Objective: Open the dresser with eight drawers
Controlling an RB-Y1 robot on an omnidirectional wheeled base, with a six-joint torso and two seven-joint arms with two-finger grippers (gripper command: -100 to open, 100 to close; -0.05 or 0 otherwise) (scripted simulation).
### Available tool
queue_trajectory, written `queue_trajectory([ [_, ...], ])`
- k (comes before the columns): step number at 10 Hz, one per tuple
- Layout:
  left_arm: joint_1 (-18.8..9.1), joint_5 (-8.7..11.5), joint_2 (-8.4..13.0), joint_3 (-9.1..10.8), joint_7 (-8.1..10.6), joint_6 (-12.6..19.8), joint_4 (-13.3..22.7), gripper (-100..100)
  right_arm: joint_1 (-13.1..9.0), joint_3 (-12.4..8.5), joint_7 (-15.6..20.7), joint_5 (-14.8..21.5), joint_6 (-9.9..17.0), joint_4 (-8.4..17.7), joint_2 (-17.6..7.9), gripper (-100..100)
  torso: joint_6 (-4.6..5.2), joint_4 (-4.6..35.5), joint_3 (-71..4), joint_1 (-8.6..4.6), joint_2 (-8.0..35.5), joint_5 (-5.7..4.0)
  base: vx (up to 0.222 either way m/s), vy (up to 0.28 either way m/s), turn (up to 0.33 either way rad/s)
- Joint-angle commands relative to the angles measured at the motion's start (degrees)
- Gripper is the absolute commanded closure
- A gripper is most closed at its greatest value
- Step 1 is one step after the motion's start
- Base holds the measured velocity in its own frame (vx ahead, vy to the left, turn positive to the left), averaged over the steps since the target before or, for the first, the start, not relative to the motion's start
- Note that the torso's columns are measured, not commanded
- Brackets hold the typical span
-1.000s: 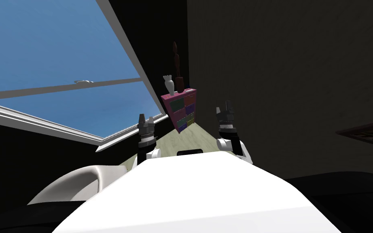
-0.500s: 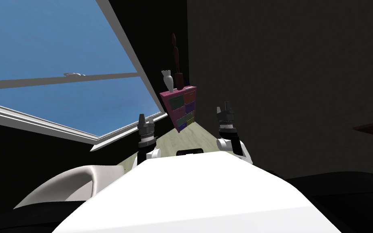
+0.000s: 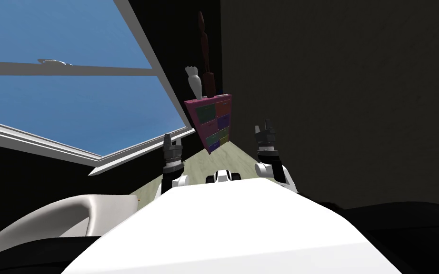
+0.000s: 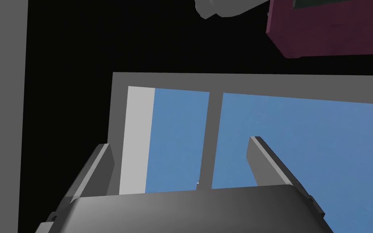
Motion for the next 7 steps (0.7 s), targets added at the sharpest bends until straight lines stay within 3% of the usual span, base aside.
queue_trajectory([
  [1, -0.7, 0.2, 3.0, 0.51, -0.05, -0.2, 2.2, -100, 0.0, 0.0, 0.0, 0.0, 0.0, 0.0, 0.0, 0, 0.01, 0.5, -1.2, -0.01, 0.4, -0.01, 0.097, -0.042, 0.02],
  [2, -1.3, 0.5, 4.3, 1.0, -0.1, -0.4, 4.3, -100, 0.0, 0.0, 0.0, 0.0, 0.0, 0.0, 0.0, 0, 0.0, 0.7, -1.4, 0.09, 0.6, 0.01, 0.14, -0.063, 0.05],
  [7, -3.3, 1.3, 5.8, 2.54, -0.24, -0.9, 10.8, -100, 0.0, 0.0, 0.0, 0.0, 0.0, 0.0, 0.0, 0, 0.0, 0.9, -1.3, 0.07, 1.0, 0.01, 0.165, -0.088, 0.042],
])
